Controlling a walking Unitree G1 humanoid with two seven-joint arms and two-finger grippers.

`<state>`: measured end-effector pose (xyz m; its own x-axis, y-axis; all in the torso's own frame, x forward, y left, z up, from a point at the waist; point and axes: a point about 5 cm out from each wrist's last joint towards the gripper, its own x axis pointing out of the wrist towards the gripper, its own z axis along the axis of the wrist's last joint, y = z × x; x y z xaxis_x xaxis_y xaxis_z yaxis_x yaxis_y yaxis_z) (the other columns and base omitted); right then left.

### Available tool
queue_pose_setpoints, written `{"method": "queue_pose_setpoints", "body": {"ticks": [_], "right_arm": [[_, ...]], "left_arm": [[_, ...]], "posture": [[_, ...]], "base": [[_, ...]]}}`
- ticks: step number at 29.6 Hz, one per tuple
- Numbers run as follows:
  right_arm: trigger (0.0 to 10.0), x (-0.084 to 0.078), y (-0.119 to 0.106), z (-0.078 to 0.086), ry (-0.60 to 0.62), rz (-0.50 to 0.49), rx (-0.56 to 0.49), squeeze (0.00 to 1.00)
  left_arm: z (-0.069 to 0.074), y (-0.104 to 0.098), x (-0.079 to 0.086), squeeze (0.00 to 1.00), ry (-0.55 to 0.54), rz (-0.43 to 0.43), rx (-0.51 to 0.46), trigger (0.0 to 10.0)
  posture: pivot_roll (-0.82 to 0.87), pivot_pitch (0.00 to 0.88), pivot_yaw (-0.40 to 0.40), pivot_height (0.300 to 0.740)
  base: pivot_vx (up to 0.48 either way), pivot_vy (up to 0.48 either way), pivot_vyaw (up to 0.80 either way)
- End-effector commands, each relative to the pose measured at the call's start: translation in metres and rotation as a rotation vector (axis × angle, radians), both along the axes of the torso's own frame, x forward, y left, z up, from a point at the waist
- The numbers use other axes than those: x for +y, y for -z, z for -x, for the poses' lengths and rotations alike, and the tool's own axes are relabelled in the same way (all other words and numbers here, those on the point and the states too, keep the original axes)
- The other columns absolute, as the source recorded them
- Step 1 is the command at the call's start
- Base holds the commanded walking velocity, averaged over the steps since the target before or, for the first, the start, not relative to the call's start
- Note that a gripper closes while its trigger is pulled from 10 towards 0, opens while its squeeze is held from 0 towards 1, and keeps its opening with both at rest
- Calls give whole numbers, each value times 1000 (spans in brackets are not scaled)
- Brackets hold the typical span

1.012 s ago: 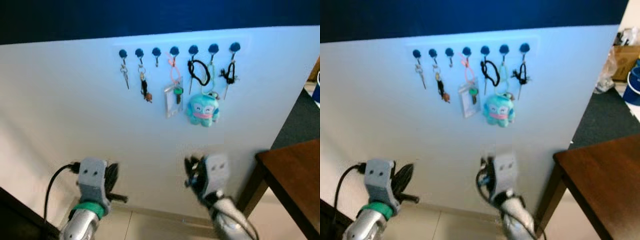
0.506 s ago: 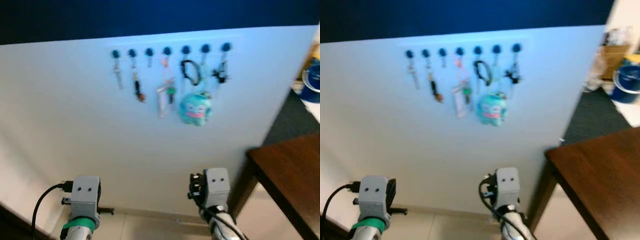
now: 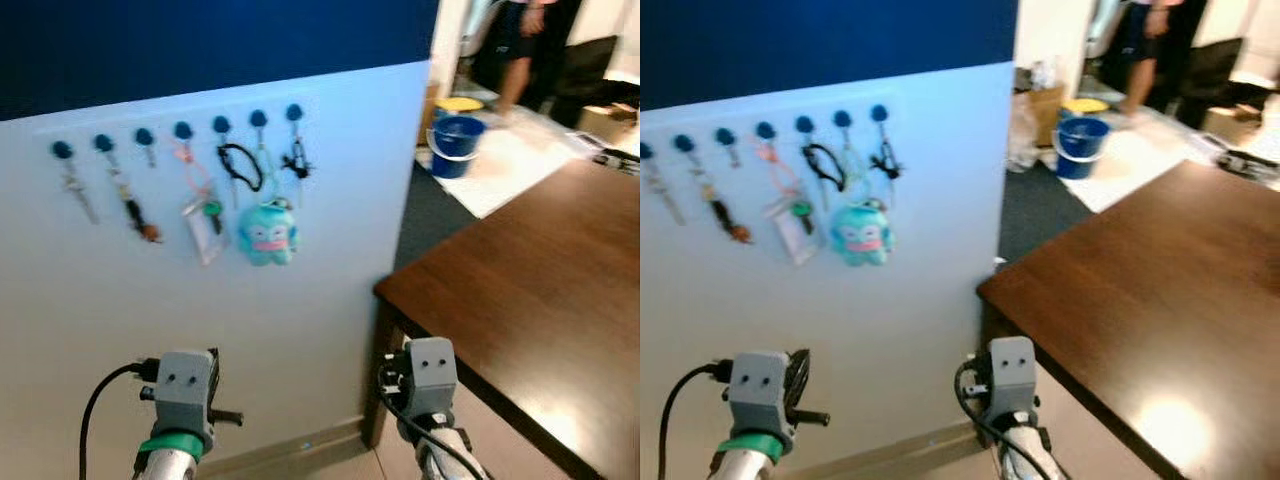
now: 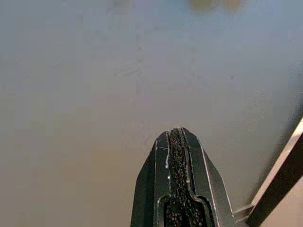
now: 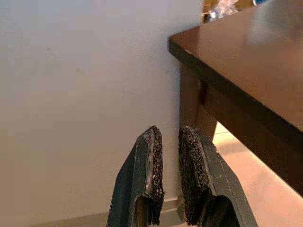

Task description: Hang keys on a hook

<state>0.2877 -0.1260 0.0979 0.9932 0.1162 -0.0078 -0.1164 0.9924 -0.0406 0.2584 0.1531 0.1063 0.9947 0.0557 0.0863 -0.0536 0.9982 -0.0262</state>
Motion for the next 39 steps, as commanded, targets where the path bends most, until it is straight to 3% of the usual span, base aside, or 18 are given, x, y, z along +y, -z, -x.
{"method": "queue_pose_setpoints", "body": {"ticks": [1, 3, 7, 13, 17, 21, 24, 27, 32, 34, 36, 37, 39], "right_arm": [[10000, 1, -4, 0, -4, -10, -25, 0], [10000, 0, -12, -2, -13, -23, -68, 0], [10000, -2, -16, -3, -17, -23, -86, 0], [10000, -5, -14, -2, 0, -13, -84, 0], [10000, -8, -22, -5, 24, -57, -101, 0], [10000, -6, -36, -5, 14, -98, -164, 0], [10000, 1, -54, -2, -44, -99, -268, 0], [10000, 4, -61, -1, -68, -82, -303, 0], [10000, 2, -47, 0, -59, -34, -256, 0], [10000, -3, -29, 0, -37, 2, -175, 0], [10000, -3, -29, 0, -37, 2, -175, 0], [10000, -5, -22, 0, -24, 8, -144, 0], [10000, -7, -12, 2, -23, 7, -99, 0]], "left_arm": [[2, -10, 3, 0, 44, 85, -56, 10000], [2, -22, -1, 0, 111, 106, -116, 10000], [3, -29, -4, 0, 150, 115, -142, 10000], [3, -29, -9, 0, 174, 126, -130, 10000], [7, -42, -10, 0, 223, 227, -169, 10000], [7, -51, -14, 0, 254, 168, -197, 10000], [2, -52, -8, 0, 191, 106, -204, 10000], [1, -53, -4, 0, 164, 102, -213, 10000], [-1, -54, -3, 0, 156, 81, -203, 10000], [-4, -44, -4, 0, 146, -13, -114, 10000], [-4, -44, -4, 0, 146, -13, -114, 10000], [-4, -40, -5, 0, 141, -57, -88, 10000], [-5, -28, -3, 0, 114, -42, -5, 10000]], "posture": [[-94, 84, 217, 740], [-92, 96, 221, 740], [-92, 96, 221, 740], [-101, 87, 223, 740], [-101, 92, 223, 740], [-99, 93, 220, 740], [-99, 93, 220, 740], [-106, 94, 221, 740], [-103, 94, 221, 740], [-99, 93, 222, 740], [-99, 93, 222, 740], [-99, 93, 222, 740], [-93, 96, 221, 740]], "base": [[0, 0, -800], [0, 0, -800], [0, 0, -800], [0, 0, -800], [0, 0, -800], [0, 0, -800], [0, 0, -800], [0, 0, -800], [0, 0, -800], [0, 0, -800], [0, 0, -800], [0, 0, -800], [0, 0, -800]]}}
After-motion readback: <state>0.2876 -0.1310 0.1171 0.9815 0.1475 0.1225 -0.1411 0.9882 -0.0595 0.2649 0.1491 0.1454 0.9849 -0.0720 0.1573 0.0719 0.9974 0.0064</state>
